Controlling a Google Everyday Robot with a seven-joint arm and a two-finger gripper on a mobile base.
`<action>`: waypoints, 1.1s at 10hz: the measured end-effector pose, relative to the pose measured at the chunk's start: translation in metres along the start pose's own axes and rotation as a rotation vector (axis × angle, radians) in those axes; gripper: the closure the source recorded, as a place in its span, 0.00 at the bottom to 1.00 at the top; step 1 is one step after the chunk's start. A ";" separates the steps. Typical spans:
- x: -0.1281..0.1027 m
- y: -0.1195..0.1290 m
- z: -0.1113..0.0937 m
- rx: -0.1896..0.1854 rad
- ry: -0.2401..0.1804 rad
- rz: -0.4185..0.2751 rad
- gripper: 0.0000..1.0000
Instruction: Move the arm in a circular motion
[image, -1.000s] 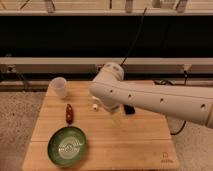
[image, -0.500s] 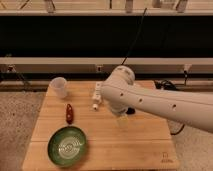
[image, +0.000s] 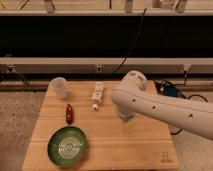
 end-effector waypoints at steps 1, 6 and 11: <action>0.002 0.001 0.001 0.000 -0.003 0.007 0.20; 0.042 0.015 0.004 -0.007 -0.043 0.099 0.20; 0.090 0.029 0.012 -0.012 -0.072 0.197 0.20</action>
